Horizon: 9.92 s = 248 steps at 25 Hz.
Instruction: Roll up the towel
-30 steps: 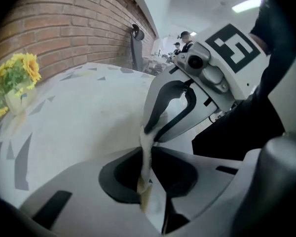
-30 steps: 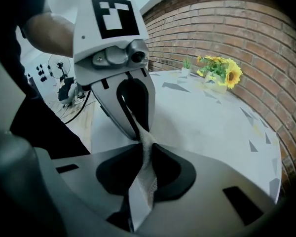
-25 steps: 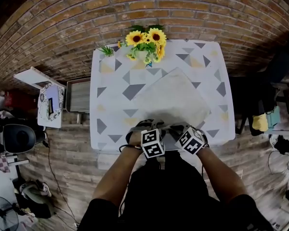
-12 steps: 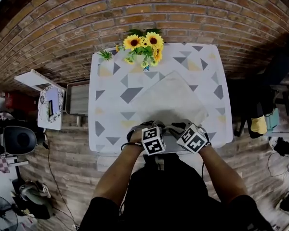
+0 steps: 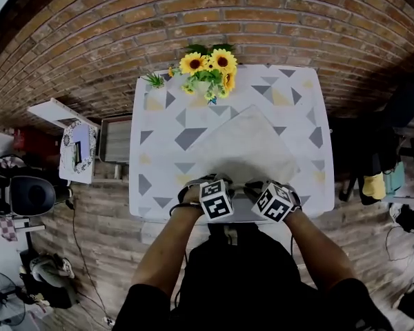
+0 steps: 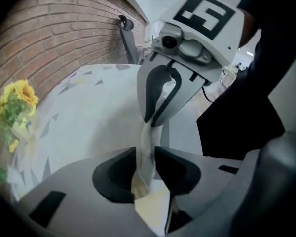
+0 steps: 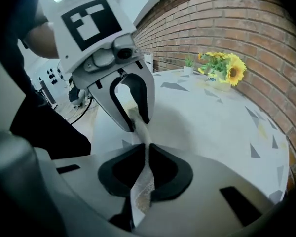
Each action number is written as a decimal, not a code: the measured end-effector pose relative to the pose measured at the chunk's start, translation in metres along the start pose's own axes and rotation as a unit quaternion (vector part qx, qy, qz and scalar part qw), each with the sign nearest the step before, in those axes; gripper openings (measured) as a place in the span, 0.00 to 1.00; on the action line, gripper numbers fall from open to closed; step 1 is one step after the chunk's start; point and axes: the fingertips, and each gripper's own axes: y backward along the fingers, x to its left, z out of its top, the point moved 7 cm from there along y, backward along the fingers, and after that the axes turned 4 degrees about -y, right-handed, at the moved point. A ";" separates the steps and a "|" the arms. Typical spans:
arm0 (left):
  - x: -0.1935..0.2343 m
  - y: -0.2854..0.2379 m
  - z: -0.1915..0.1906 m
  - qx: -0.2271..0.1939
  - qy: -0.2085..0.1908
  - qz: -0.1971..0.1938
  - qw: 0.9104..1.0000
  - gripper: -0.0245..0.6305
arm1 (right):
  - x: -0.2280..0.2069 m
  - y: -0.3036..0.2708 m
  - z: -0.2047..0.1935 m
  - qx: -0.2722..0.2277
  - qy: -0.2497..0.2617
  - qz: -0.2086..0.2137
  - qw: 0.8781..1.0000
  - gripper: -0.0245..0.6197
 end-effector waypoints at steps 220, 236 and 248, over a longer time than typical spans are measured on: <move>0.124 0.002 0.025 0.032 -0.121 0.095 0.988 0.40 | -0.119 -0.012 0.051 0.063 0.027 -0.066 0.995 0.15; 0.046 0.007 0.005 0.039 -0.154 0.078 0.984 0.34 | -0.033 -0.004 0.025 0.079 0.010 0.031 0.996 0.15; 0.056 -0.003 0.033 0.038 -0.134 0.033 0.990 0.25 | -0.073 0.020 0.006 0.107 -0.038 -0.006 0.994 0.24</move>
